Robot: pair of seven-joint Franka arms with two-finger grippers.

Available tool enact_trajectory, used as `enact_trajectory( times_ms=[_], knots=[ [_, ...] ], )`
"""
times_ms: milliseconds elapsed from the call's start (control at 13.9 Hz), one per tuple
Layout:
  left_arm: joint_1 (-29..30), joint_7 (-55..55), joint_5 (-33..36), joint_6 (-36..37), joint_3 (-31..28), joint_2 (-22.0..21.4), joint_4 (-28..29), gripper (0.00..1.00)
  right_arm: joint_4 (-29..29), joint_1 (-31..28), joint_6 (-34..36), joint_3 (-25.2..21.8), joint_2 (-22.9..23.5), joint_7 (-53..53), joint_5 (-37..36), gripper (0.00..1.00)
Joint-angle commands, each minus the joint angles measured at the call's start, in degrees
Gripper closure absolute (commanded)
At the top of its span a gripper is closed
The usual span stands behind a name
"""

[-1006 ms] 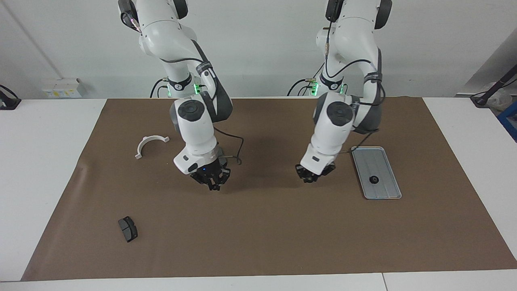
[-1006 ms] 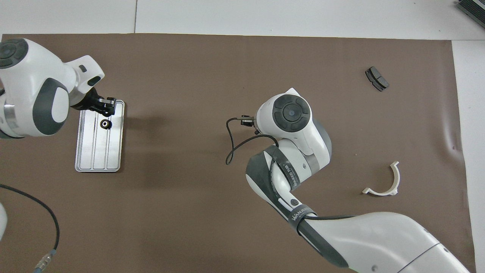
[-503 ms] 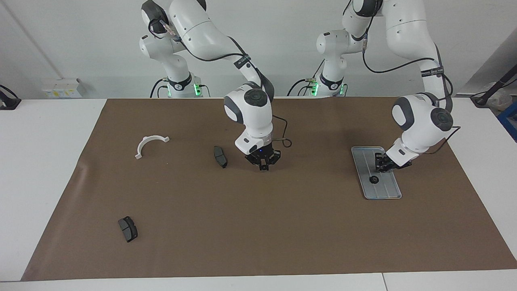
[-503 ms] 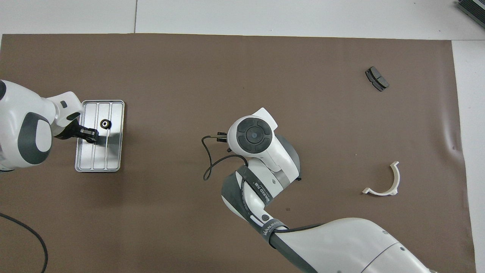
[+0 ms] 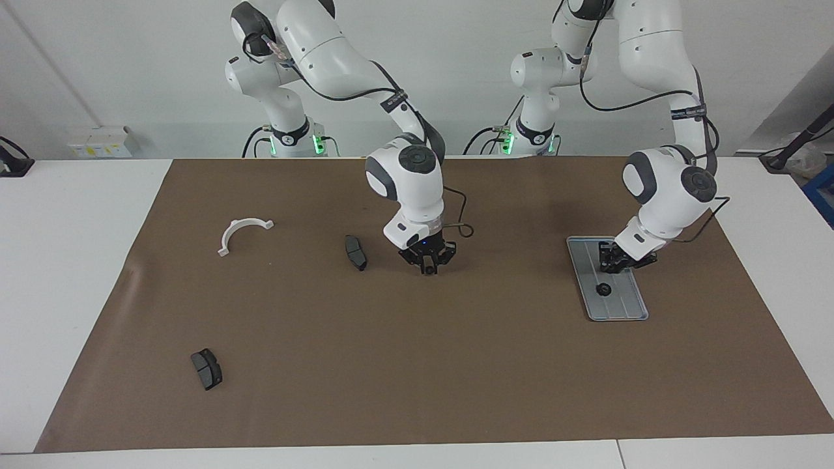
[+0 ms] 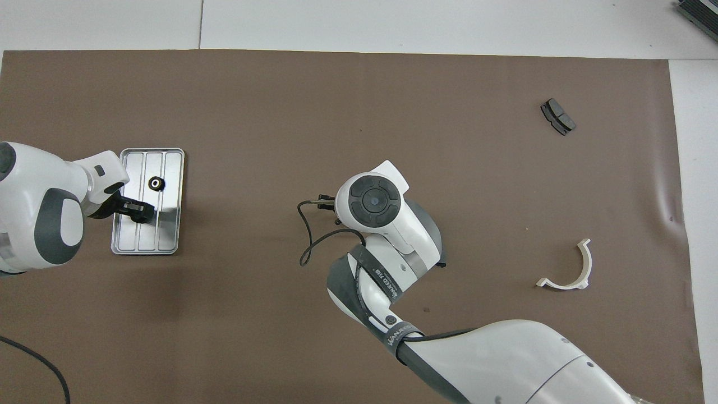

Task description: Pick bearing gear from pile to tray

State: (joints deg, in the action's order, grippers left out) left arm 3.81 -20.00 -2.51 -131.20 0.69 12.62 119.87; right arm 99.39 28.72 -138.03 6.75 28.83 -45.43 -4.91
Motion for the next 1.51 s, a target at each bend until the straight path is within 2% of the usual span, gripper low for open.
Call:
enact_trajectory(
  times_ms=[0, 216, 431, 647, 790, 862, 1078, 1222, 1437],
  knots=[
    [-2.6, 1.3, -0.6, 6.3, -0.1, -0.1, -7.8, 0.01, 0.2, -3.9, -1.0, -0.6, -2.4, -0.5, -0.7, 0.0],
    [-11.2, 18.8, -0.4, 11.0, -0.2, 1.8, -16.1, 0.05, 1.8, -9.5, -0.6, -0.6, -6.4, 1.0, -0.7, 0.0],
    [-20.8, 33.0, -0.2, 10.7, -0.3, 2.0, -16.7, 0.1, 4.6, -14.6, 0.7, -0.6, -12.1, 4.6, -0.7, 0.0],
    [-29.4, 43.4, -0.3, 10.1, -0.3, 2.3, -17.5, 0.2, 4.6, -18.4, 7.3, -0.6, -17.9, 7.5, -0.7, 0.0],
    [-34.3, 48.5, -0.1, 10.6, -0.4, 8.4, -23.2, 0.25, 4.5, -20.6, 12.7, -0.6, -22.5, 10.3, -0.7, 0.0],
    [-35.9, 50.7, 0.0, 10.4, -0.5, 12.0, -26.6, 0.27, 3.8, -21.6, 16.4, -0.6, -24.5, 12.8, -0.7, 0.0],
    [-38.3, 51.1, -0.1, 7.2, -0.4, 15.1, -27.8, 0.33, 1.3, -25.5, 24.9, -0.6, -28.8, 20.7, 0.3, 0.0],
    [-38.9, 51.2, 0.0, 4.8, -0.4, 15.7, -27.4, 0.35, -2.9, -26.5, 30.6, -0.6, -28.5, 24.4, 0.3, 0.0],
    [-39.6, 51.2, 0.3, 4.3, -0.4, 15.6, -25.4, 0.37, -6.0, -28.2, 36.2, -0.6, -27.9, 27.8, 0.5, 0.0]
  ],
)
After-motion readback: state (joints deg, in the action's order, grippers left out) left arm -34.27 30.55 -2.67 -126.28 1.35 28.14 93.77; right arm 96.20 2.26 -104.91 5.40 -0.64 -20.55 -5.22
